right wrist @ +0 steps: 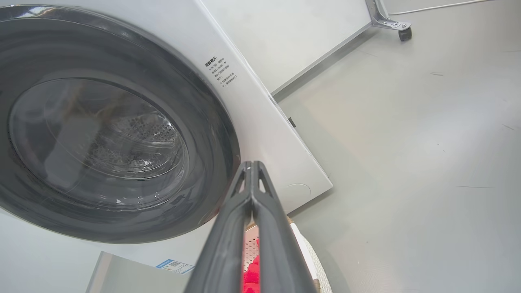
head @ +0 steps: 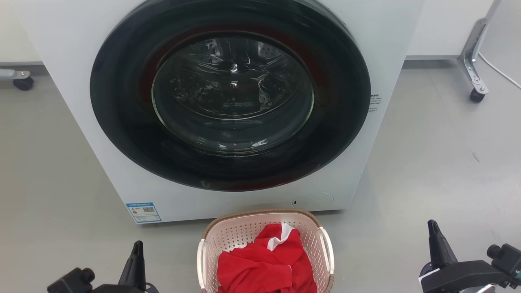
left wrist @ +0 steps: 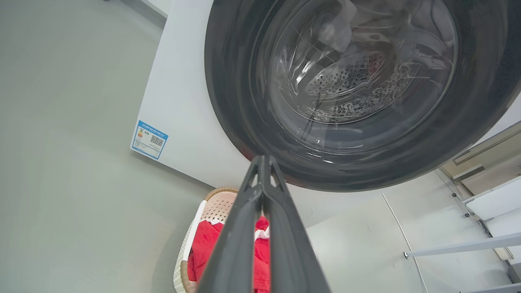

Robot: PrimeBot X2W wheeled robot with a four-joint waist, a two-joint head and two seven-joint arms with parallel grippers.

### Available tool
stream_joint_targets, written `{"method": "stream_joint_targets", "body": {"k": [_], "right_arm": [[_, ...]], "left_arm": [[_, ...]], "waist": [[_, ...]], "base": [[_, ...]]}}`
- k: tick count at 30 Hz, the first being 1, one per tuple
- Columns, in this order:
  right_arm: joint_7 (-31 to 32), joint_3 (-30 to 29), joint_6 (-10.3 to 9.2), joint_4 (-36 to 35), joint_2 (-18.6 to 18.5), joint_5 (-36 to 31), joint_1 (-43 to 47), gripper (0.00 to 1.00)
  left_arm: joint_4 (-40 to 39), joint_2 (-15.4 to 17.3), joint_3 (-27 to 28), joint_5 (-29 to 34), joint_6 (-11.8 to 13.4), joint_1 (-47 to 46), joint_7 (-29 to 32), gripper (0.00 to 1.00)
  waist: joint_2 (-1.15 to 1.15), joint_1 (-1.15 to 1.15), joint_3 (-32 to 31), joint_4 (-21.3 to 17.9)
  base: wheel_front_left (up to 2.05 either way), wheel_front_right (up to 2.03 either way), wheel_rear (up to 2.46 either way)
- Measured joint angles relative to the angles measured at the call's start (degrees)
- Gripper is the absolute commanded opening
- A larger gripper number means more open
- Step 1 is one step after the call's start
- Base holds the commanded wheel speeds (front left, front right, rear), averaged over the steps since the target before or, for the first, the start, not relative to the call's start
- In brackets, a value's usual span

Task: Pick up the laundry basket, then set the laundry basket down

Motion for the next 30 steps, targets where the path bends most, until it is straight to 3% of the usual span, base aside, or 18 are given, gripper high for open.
{"method": "stream_joint_targets", "body": {"k": [30], "right_arm": [[6.1,-8.2,4.33,1.8,3.5,21.5,-1.1,0.0]], "left_arm": [[2.7,-0.8,4.8,-22.6,-4.1,-2.4,5.0,0.0]], "waist": [[0.0,0.0,-0.2,0.0]], "base": [[0.0,0.0,0.0]]}}
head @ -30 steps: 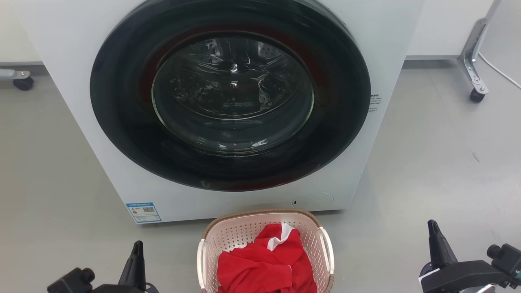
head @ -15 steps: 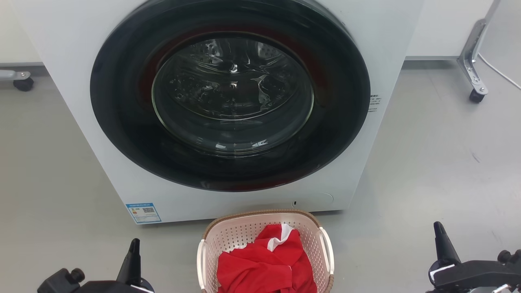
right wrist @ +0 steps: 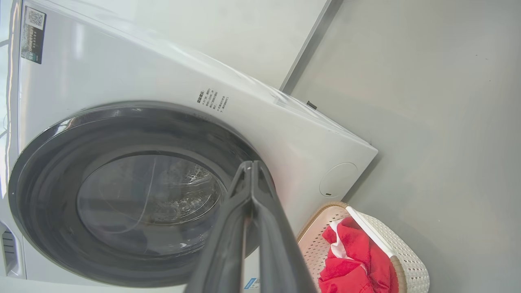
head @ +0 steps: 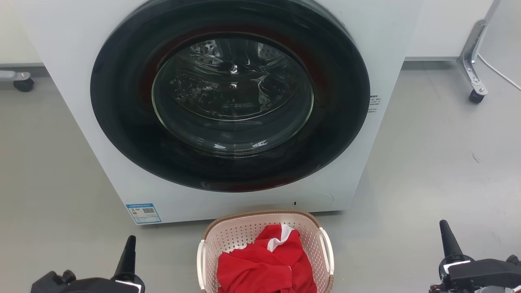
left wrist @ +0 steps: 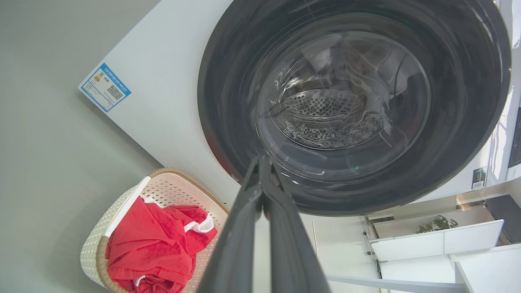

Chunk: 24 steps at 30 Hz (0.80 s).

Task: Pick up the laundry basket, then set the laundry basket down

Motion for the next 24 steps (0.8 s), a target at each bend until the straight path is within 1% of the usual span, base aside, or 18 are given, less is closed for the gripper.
{"method": "stream_joint_targets", "body": {"k": [9,12,13,16,19,24], "right_arm": [[1.8,-2.4,1.22,0.5,1.0,6.5,0.0,0.0],[2.5,-3.2,1.67,0.7,1.5,8.6,-0.1,0.0],[2.5,-3.5,1.86,0.8,1.6,9.3,-0.1,0.0],[3.1,-4.3,2.27,1.0,1.9,11.3,-0.1,0.0],[3.6,-5.2,2.64,1.2,2.3,13.6,-0.2,0.0],[4.8,-6.5,3.52,1.5,2.9,17.2,-0.3,0.0]], "left_arm": [[0.7,-0.2,1.5,-6.9,-1.4,-1.1,1.4,0.0],[1.1,-0.3,2.0,-9.2,-1.5,-1.3,1.9,0.0],[1.2,-0.3,2.2,-9.9,-2.0,-1.4,2.2,0.0],[1.5,-0.4,2.8,-12.0,-2.1,-2.0,2.6,0.0],[1.7,-0.5,3.2,-14.4,-3.0,-2.2,3.1,0.0],[2.1,-0.7,4.1,-18.1,-3.5,-2.4,3.9,0.0]], "waist": [[0.0,0.0,-0.1,0.0],[0.0,0.0,-0.1,0.0],[0.0,0.0,-0.1,0.0],[0.0,0.0,-0.1,0.0],[0.0,0.0,-0.1,0.0],[0.0,0.0,-0.2,0.0]], "base": [[0.0,0.0,0.0],[0.0,0.0,0.0],[0.0,0.0,0.0],[0.0,0.0,0.0],[0.0,0.0,0.0],[0.0,0.0,0.0]]}}
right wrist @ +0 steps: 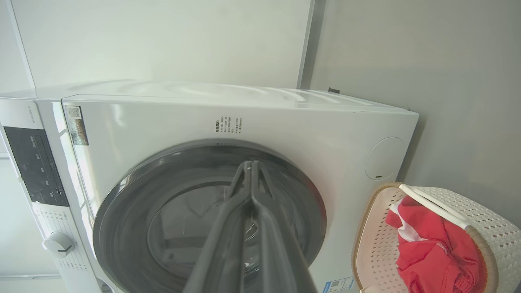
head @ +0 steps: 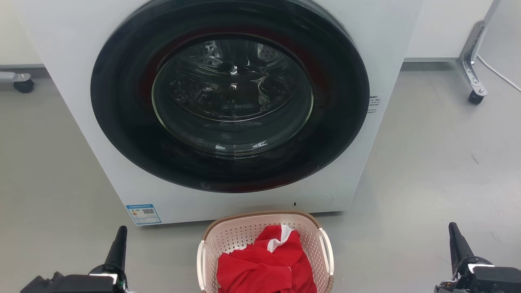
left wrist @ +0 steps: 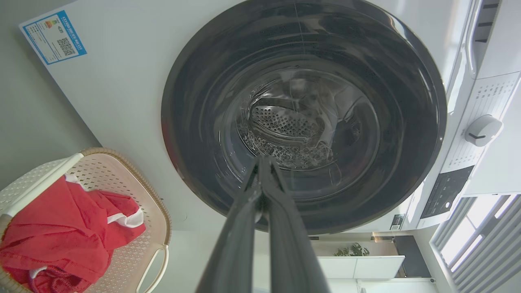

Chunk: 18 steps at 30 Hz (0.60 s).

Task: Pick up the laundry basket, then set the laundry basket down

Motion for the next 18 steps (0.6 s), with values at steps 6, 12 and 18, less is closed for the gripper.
{"method": "stream_joint_targets", "body": {"k": [6,12,18], "right_arm": [[1.2,-1.6,0.84,0.3,0.8,4.1,-0.6,0.0],[1.2,-1.6,0.85,0.3,0.8,4.1,-0.8,0.0],[1.2,-1.6,0.93,0.3,0.8,4.1,-0.8,0.0]], "left_arm": [[0.4,-0.3,0.9,-4.6,-0.9,-1.0,1.0,0.0],[0.5,-0.3,0.9,-4.9,-0.9,-1.0,1.0,0.0],[0.5,-0.3,0.9,-4.9,-0.9,-1.0,1.0,0.0]], "waist": [[0.0,0.0,0.0,0.0],[0.0,0.0,0.0,0.0],[0.0,0.0,0.0,0.0]], "base": [[0.0,0.0,0.0],[0.0,0.0,0.0],[0.0,0.0,0.0]]}}
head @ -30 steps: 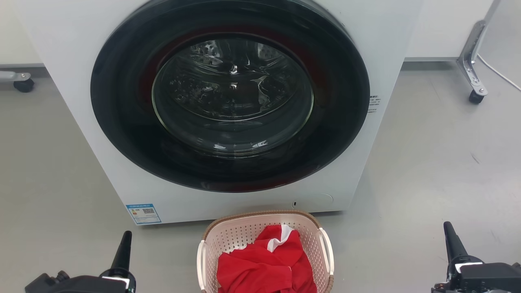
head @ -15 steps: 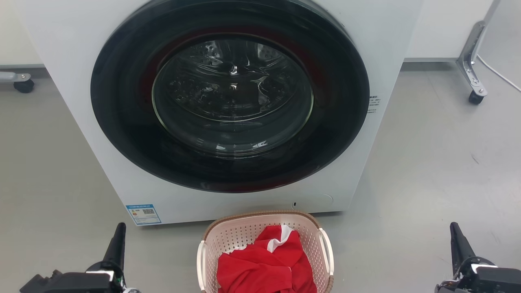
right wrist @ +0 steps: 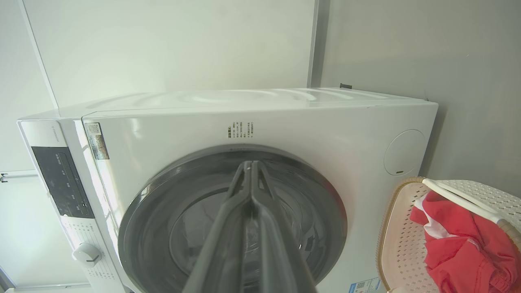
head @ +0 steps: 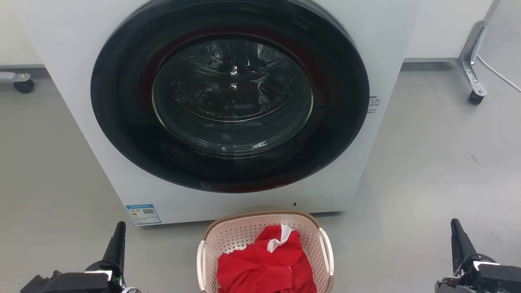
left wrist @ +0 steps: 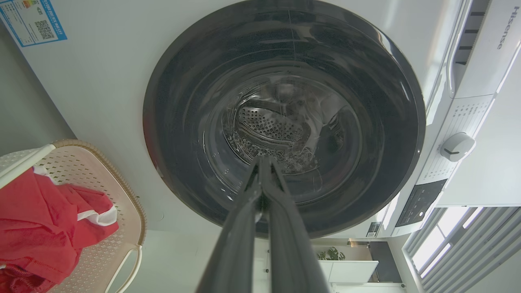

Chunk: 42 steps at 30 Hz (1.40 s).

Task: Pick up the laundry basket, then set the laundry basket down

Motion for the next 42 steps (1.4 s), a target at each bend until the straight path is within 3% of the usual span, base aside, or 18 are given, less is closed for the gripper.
{"method": "stream_joint_targets", "body": {"k": [42], "right_arm": [[0.0,0.0,0.04,0.0,0.0,0.1,0.0,0.0]], "left_arm": [[0.1,0.0,0.0,0.0,0.0,0.0,0.0,0.0]], "waist": [[0.0,0.0,0.0,0.0]], "base": [[0.0,0.0,0.0]]}}
